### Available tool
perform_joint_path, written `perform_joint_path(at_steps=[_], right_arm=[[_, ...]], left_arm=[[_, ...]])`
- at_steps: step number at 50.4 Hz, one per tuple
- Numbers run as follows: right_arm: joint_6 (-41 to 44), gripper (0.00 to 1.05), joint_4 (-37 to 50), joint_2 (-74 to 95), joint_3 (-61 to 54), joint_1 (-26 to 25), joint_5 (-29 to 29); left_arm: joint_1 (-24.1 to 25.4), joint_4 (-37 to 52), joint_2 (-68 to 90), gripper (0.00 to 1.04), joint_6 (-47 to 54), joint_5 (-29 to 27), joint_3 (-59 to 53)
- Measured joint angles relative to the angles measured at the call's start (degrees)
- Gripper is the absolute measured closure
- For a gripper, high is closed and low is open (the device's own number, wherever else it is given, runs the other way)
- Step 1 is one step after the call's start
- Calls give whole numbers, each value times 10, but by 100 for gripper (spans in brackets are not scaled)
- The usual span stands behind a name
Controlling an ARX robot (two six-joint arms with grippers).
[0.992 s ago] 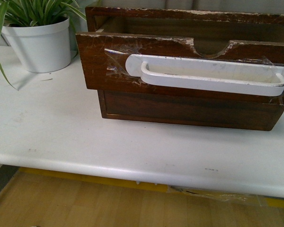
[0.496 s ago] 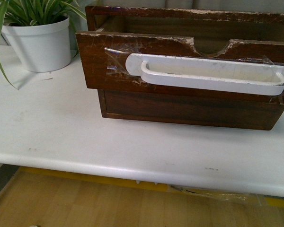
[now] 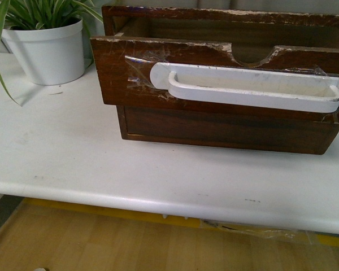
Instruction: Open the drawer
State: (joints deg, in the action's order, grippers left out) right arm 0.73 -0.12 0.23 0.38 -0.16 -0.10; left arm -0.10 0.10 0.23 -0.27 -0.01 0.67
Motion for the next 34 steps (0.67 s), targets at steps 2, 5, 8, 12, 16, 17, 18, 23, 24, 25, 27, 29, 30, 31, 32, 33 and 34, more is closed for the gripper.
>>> perform_joint_path(at_steps=[2, 5, 8, 12, 16, 17, 18, 23, 24, 25, 27, 29, 30, 31, 32, 33, 34], right_arm=[[0, 40, 0, 0, 0, 0, 0], [0, 26, 0, 0, 0, 0, 0], [0, 15, 0, 0, 0, 0, 0], [-1, 8, 0, 0, 0, 0, 0], [-1, 9, 0, 0, 0, 0, 0], [-1, 9, 0, 0, 0, 0, 0], [-1, 9, 0, 0, 0, 0, 0], [-1, 9, 0, 0, 0, 0, 0], [-1, 9, 0, 0, 0, 0, 0], [-1, 9, 0, 0, 0, 0, 0], [-1, 9, 0, 0, 0, 0, 0], [-1, 9, 0, 0, 0, 0, 0], [-1, 9, 0, 0, 0, 0, 0], [-1, 9, 0, 0, 0, 0, 0], [-1, 9, 0, 0, 0, 0, 0], [-1, 9, 0, 0, 0, 0, 0], [-1, 9, 0, 0, 0, 0, 0]], left_arm=[[0, 0, 0, 35, 0, 0, 0], [0, 0, 0, 23, 0, 0, 0], [0, 0, 0, 12, 0, 0, 0], [0, 0, 0, 7, 0, 0, 0], [0, 0, 0, 6, 0, 0, 0], [0, 0, 0, 6, 0, 0, 0], [0, 0, 0, 6, 0, 0, 0], [0, 0, 0, 6, 0, 0, 0], [0, 0, 0, 6, 0, 0, 0], [0, 0, 0, 6, 0, 0, 0], [0, 0, 0, 6, 0, 0, 0], [0, 0, 0, 6, 0, 0, 0], [0, 0, 0, 6, 0, 0, 0], [0, 0, 0, 6, 0, 0, 0], [0, 0, 0, 6, 0, 0, 0], [0, 0, 0, 6, 0, 0, 0], [0, 0, 0, 6, 0, 0, 0]])
